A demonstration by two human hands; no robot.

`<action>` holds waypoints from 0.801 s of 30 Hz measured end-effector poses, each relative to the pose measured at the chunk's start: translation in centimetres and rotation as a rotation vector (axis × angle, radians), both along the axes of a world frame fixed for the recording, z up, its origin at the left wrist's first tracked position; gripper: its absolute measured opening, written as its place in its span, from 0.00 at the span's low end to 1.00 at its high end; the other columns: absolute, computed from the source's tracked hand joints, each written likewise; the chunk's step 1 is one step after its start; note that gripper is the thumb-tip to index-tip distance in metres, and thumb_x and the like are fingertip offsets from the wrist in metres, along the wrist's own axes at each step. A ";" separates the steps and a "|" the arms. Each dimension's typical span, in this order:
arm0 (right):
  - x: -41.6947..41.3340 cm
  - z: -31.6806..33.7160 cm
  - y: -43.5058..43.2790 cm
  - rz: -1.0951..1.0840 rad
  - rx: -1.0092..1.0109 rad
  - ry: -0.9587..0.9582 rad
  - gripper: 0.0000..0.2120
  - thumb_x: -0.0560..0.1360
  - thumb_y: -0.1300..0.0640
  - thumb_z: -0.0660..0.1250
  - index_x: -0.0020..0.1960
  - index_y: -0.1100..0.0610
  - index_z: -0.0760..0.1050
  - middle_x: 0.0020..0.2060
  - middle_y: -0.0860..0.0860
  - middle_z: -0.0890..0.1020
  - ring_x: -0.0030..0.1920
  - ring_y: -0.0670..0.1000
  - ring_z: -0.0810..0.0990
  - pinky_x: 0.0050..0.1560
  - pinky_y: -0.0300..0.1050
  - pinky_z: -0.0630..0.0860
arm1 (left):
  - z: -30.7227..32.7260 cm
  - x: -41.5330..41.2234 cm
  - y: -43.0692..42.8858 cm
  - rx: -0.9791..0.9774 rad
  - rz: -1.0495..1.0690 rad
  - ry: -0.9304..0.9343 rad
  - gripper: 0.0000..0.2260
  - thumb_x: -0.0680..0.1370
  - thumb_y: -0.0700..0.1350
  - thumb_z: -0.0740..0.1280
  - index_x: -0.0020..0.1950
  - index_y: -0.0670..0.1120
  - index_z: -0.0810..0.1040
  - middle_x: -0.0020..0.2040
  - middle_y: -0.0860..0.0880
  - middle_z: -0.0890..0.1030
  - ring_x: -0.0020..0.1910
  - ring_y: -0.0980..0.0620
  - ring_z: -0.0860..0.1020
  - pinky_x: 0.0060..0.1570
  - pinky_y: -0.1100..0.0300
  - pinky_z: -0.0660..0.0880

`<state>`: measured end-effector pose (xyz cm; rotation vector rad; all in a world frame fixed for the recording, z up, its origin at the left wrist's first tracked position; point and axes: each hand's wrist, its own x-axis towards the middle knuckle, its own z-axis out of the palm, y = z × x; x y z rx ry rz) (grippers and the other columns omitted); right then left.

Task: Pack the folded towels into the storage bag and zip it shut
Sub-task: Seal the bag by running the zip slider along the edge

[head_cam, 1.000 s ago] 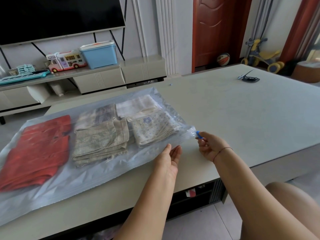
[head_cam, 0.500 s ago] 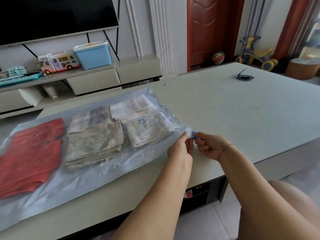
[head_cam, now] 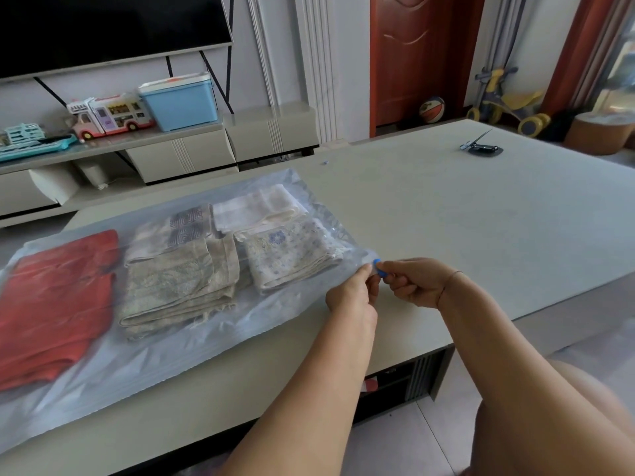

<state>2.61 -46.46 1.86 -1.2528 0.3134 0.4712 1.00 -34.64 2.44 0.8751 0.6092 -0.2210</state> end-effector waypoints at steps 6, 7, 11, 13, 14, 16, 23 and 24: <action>0.1 0.7 0.3 0.032 -0.092 -0.018 0.08 0.78 0.57 0.64 0.42 0.61 0.75 0.31 0.51 0.72 0.20 0.41 0.68 0.17 0.29 0.63 | 0.2 0.0 0.5 0.032 -0.095 -0.018 0.10 0.72 0.35 0.71 0.53 0.39 0.79 0.35 0.46 0.78 0.28 0.55 0.74 0.21 0.69 0.72; -0.1 0.6 0.5 0.008 -0.089 -0.021 0.08 0.77 0.57 0.65 0.43 0.61 0.76 0.32 0.52 0.75 0.21 0.42 0.71 0.19 0.30 0.67 | 0.1 0.0 0.6 0.019 -0.100 -0.018 0.12 0.72 0.36 0.70 0.55 0.38 0.79 0.36 0.46 0.78 0.29 0.54 0.75 0.22 0.68 0.73; -1.0 0.0 0.8 -0.088 -0.048 -0.035 0.09 0.76 0.57 0.67 0.45 0.64 0.78 0.29 0.54 0.79 0.21 0.43 0.76 0.21 0.32 0.74 | -0.4 -0.2 0.9 -0.021 -0.101 -0.021 0.08 0.73 0.38 0.70 0.50 0.38 0.78 0.33 0.44 0.79 0.25 0.53 0.77 0.25 0.66 0.76; -1.1 -0.3 0.7 -0.127 -0.059 -0.040 0.09 0.75 0.57 0.68 0.43 0.64 0.78 0.23 0.51 0.77 0.20 0.42 0.74 0.20 0.31 0.72 | -0.6 -0.4 1.0 -0.033 -0.087 -0.030 0.08 0.73 0.38 0.70 0.51 0.38 0.78 0.33 0.44 0.79 0.25 0.54 0.78 0.24 0.67 0.76; -1.0 -0.3 0.7 -0.143 -0.062 -0.043 0.08 0.75 0.58 0.68 0.43 0.64 0.79 0.22 0.50 0.76 0.19 0.41 0.72 0.20 0.31 0.71 | -0.6 -0.4 1.1 -0.033 -0.082 -0.035 0.09 0.73 0.38 0.70 0.53 0.37 0.78 0.34 0.44 0.79 0.26 0.53 0.78 0.24 0.67 0.77; -0.8 -0.1 0.7 -0.162 -0.075 -0.055 0.08 0.75 0.59 0.68 0.42 0.64 0.78 0.24 0.50 0.74 0.19 0.41 0.70 0.19 0.30 0.69 | -0.7 -0.3 1.1 -0.030 -0.073 -0.039 0.10 0.73 0.37 0.70 0.54 0.38 0.78 0.35 0.45 0.79 0.28 0.53 0.77 0.23 0.67 0.76; -0.8 -0.3 0.9 -0.189 -0.115 -0.101 0.08 0.75 0.60 0.68 0.41 0.64 0.78 0.24 0.50 0.74 0.19 0.41 0.70 0.20 0.31 0.69 | -0.4 -0.4 1.0 -0.060 -0.071 -0.042 0.09 0.74 0.37 0.69 0.53 0.37 0.78 0.36 0.43 0.79 0.32 0.51 0.77 0.27 0.64 0.78; -1.5 -0.6 1.0 -0.194 -0.138 -0.115 0.08 0.75 0.60 0.68 0.41 0.65 0.79 0.23 0.51 0.74 0.19 0.42 0.70 0.20 0.32 0.69 | -0.2 -1.3 1.2 -0.067 -0.120 -0.038 0.08 0.74 0.37 0.69 0.52 0.37 0.78 0.36 0.43 0.79 0.33 0.50 0.78 0.28 0.64 0.78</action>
